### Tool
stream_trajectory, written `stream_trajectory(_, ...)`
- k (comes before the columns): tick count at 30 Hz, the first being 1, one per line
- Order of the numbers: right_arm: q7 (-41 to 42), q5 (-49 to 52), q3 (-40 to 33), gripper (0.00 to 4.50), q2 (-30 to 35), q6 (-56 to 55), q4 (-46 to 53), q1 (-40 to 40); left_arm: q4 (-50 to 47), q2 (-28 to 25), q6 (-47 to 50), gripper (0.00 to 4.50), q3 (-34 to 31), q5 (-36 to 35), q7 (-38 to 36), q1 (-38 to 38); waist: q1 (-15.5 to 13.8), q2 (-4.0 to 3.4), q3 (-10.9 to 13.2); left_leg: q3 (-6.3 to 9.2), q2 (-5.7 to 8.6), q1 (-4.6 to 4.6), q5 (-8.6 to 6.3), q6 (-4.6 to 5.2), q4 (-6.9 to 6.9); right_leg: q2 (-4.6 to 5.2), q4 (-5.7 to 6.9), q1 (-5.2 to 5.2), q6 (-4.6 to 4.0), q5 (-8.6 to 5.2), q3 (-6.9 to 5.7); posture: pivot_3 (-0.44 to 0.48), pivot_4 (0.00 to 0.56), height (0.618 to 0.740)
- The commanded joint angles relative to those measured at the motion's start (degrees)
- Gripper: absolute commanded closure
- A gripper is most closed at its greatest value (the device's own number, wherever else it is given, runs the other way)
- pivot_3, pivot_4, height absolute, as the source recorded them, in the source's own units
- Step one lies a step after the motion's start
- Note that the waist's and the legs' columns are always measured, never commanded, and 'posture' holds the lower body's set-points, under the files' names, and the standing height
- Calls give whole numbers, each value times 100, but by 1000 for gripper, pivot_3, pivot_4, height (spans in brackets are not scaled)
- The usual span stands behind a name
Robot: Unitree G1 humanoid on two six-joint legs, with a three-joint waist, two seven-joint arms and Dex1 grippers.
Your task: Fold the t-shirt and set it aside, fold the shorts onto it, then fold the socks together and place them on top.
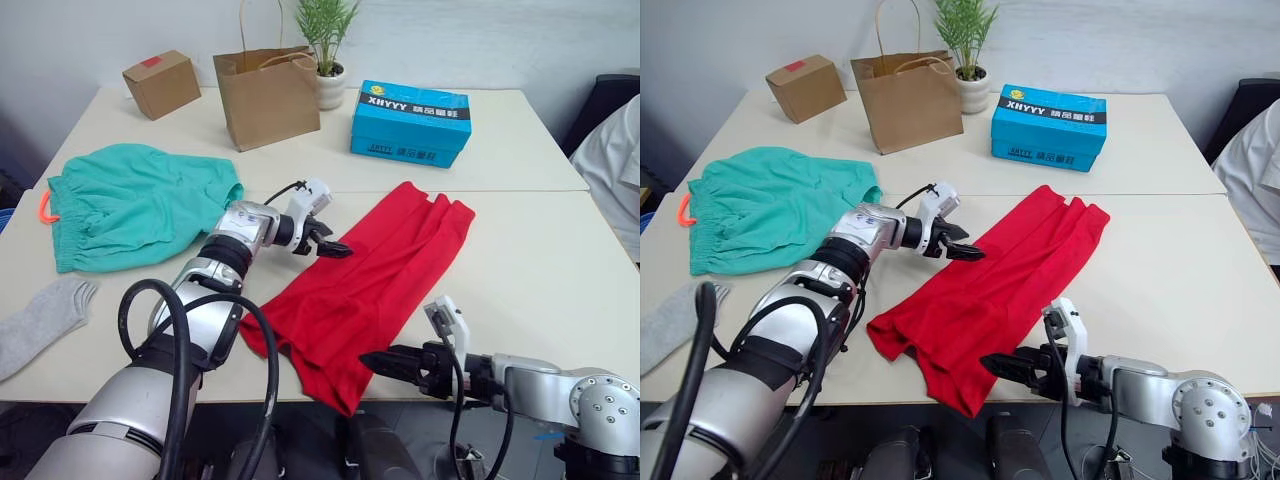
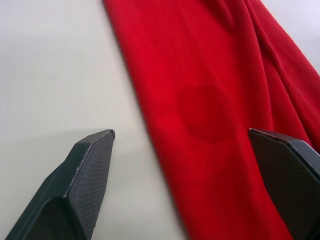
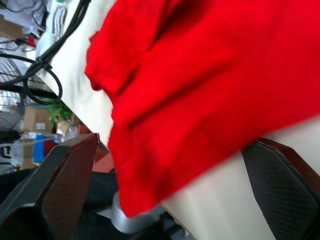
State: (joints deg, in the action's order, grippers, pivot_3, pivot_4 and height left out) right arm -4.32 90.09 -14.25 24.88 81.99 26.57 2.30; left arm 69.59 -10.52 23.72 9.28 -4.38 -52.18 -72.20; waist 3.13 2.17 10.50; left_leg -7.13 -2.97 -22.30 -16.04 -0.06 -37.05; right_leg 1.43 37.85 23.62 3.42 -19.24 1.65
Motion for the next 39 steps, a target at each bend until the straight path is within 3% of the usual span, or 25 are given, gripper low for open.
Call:
stream_trajectory(1,-621,859,671,0,137,-548,-79,-218,305,142,34,22,-237,70,395,-129,-9,2,-1,1,1,0,0,0,-1,1,0,0,0,0,-1,0,150,740)
stream_trajectory(4,-895,1138,1006,525,411,-931,-43,-279,388,258,-24,0,-321,158,394,-143,-12,3,-2,1,3,0,1,2,-2,3,0,-3,3,1,-1,0,150,740)
stream_trajectory(8,-1073,1297,1316,1884,687,-1377,-47,-275,454,381,-171,0,-349,281,378,-147,-29,4,-2,1,5,-2,8,-7,-3,3,-1,-3,5,1,-1,0,150,740)
stream_trajectory(11,-1107,1355,1461,3008,818,-1646,-28,-239,487,418,-309,929,-356,422,537,-127,-54,4,-2,1,7,-4,9,-10,-4,4,-2,-1,7,1,0,0,150,740)
stream_trajectory(15,-1028,1160,1530,4456,1016,-1870,-25,-216,561,488,-501,2257,-744,291,1268,-118,-122,4,-2,1,7,-7,12,-15,-7,5,-6,-1,12,0,1,0,150,740)
stream_trajectory(22,-935,1197,1567,4500,1273,-2130,-62,-134,571,631,-466,4460,-819,383,784,-60,-150,5,-1,-1,11,-12,13,-14,-9,6,-7,0,16,2,2,0,150,740)
stream_trajectory(31,-829,1316,1473,4500,1589,-2336,109,-365,483,417,-706,4460,-1302,156,1209,92,-146,5,-1,-2,9,-13,13,-15,-10,6,-10,1,17,1,3,0,150,740)
stream_trajectory(39,-281,1257,1141,4500,2262,-2250,-119,-364,270,43,-460,4460,-1428,152,1333,183,-152,6,-1,-1,9,-11,15,-18,-9,5,-6,1,17,1,1,0,150,740)
